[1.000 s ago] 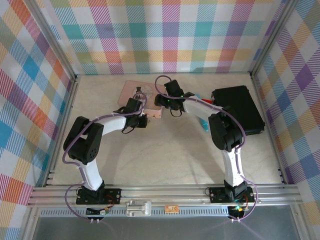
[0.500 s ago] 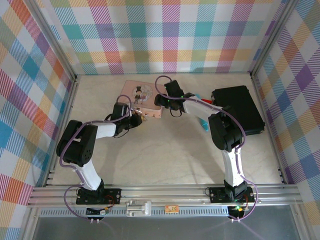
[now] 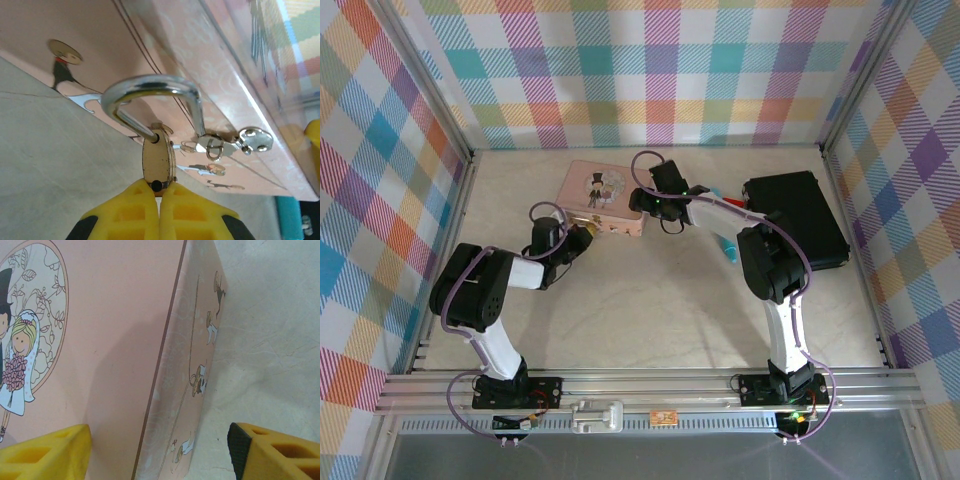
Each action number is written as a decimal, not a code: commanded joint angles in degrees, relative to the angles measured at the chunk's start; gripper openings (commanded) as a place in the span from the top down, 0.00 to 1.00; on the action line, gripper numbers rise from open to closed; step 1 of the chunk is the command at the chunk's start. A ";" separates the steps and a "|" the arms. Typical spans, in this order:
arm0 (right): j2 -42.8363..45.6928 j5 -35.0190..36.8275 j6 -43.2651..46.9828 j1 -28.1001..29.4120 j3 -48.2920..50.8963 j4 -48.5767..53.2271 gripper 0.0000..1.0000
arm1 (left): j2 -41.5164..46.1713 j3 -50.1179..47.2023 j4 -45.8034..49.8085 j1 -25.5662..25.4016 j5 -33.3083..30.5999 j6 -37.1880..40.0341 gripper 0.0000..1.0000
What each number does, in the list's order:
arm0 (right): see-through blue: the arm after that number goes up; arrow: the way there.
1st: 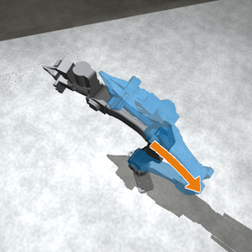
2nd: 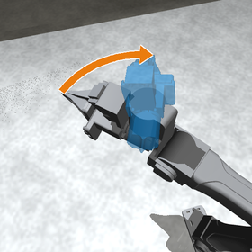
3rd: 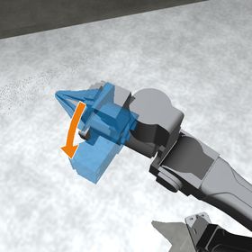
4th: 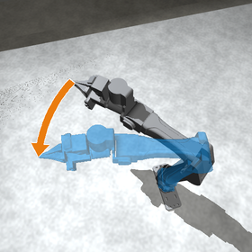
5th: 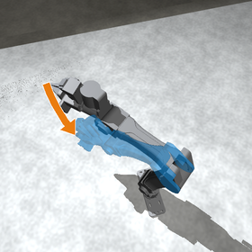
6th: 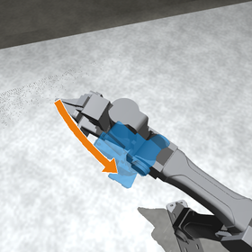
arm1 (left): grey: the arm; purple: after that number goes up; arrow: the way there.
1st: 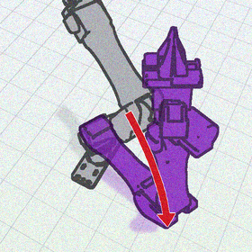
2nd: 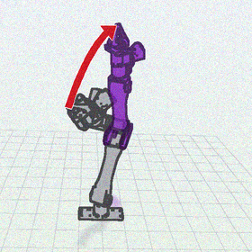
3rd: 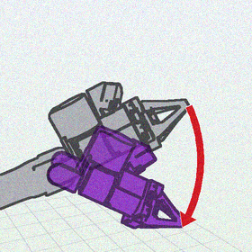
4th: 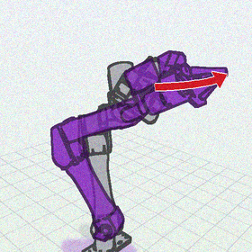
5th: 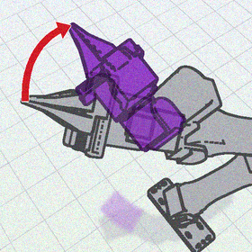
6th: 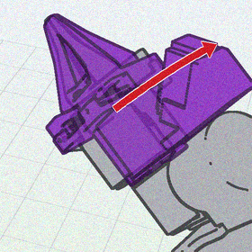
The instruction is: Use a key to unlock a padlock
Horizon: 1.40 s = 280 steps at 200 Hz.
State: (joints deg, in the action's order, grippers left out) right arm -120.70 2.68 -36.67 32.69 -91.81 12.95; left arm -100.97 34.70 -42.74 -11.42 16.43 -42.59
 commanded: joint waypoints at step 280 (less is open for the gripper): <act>39.54 11.86 17.52 -1.39 33.78 10.04 0.01 | 10.68 -0.42 20.66 -27.60 -9.08 1.17 1.00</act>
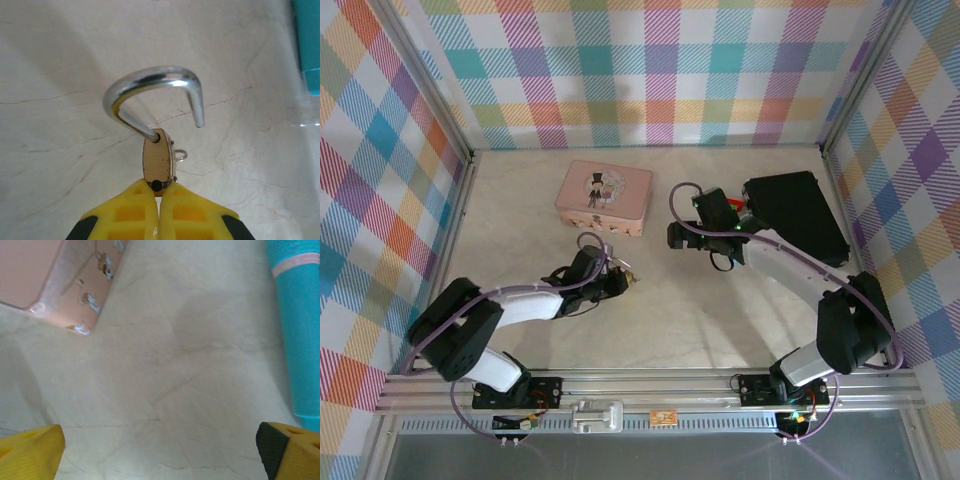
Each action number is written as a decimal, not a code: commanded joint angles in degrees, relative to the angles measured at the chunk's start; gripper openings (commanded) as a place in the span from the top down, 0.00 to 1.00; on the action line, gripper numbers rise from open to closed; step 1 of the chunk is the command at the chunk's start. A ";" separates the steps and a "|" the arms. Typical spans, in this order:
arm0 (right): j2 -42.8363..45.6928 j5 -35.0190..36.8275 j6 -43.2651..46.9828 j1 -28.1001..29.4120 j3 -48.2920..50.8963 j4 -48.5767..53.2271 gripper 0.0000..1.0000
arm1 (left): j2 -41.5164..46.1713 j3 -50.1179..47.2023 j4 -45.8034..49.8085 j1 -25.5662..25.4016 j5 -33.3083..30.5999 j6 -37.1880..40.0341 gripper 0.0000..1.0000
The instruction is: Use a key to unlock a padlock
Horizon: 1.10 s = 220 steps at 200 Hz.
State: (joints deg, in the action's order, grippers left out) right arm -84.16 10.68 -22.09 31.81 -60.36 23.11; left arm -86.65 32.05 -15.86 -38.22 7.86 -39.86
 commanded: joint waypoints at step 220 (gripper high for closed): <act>1.72 1.10 21.16 -26.00 30.38 -52.46 0.01 | 21.11 12.70 34.56 7.95 -31.90 16.55 0.07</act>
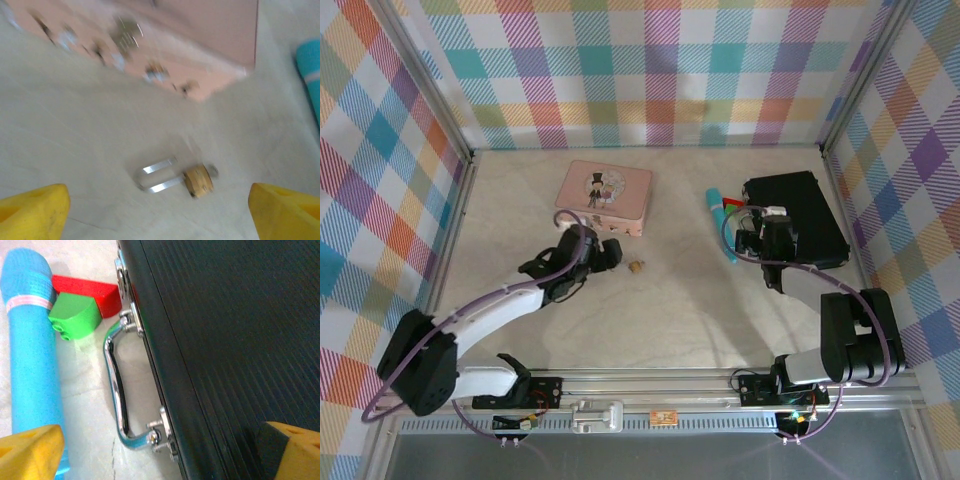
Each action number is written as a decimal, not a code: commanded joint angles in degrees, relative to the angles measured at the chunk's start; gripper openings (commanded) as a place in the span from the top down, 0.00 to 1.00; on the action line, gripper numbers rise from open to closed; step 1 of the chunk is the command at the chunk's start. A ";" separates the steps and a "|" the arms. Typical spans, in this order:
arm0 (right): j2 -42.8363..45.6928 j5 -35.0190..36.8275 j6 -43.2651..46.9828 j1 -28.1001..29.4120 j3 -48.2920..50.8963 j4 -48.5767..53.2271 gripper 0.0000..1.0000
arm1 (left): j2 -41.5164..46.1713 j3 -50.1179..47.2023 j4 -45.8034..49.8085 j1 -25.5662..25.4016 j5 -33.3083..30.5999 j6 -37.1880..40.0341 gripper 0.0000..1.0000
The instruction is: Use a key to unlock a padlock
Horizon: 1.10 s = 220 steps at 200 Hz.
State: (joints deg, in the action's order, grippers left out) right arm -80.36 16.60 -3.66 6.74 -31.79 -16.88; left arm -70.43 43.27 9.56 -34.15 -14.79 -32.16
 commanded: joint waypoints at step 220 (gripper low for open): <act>-7.37 -7.50 0.81 -4.99 9.46 -32.68 0.01 | -11.66 -17.79 -47.30 24.41 -19.10 31.94 0.08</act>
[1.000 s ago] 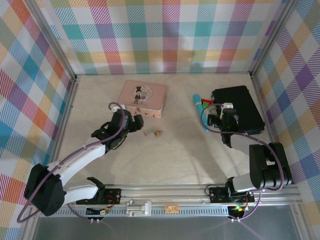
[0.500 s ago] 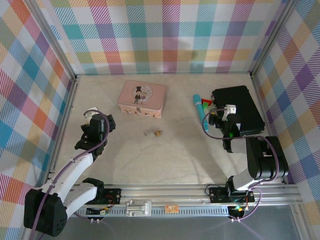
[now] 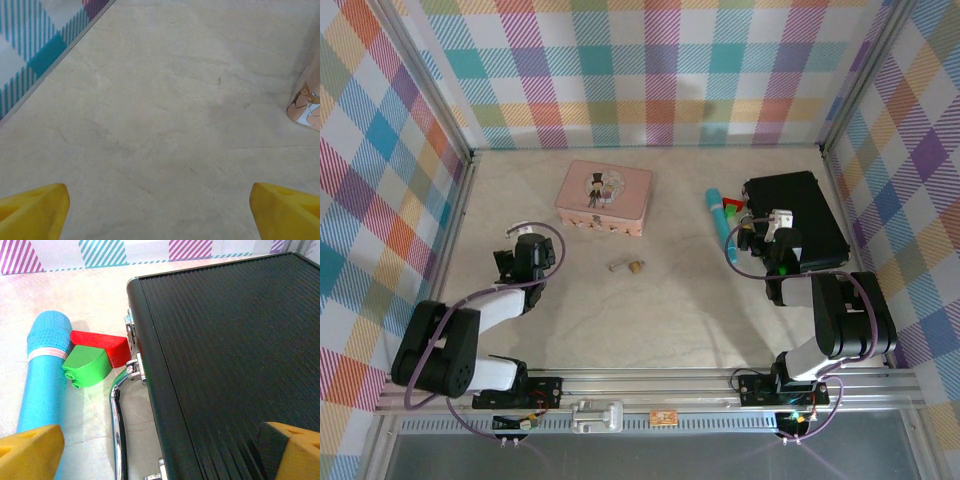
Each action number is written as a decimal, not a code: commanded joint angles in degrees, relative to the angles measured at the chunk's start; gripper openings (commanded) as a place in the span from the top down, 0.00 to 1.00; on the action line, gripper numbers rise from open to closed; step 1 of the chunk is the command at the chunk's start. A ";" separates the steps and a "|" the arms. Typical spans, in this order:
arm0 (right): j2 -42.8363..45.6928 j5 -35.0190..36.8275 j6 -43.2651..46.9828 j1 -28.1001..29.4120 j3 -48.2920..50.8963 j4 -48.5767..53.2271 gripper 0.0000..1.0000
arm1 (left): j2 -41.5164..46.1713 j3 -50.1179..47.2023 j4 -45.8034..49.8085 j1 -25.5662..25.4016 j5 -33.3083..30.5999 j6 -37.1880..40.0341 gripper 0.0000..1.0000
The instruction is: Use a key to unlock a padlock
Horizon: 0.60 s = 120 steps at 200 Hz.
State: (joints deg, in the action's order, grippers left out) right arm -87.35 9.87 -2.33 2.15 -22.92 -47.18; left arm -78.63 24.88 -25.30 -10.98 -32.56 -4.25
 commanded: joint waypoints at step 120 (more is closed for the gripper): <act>-0.39 -0.75 -0.48 -0.47 0.54 -2.39 0.01 | -11.78 -2.15 -25.45 6.01 19.36 4.29 0.02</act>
State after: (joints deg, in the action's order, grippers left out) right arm -87.35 9.76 -2.33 2.15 -22.92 -47.46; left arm -90.32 21.58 -48.84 -5.43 -15.03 -0.99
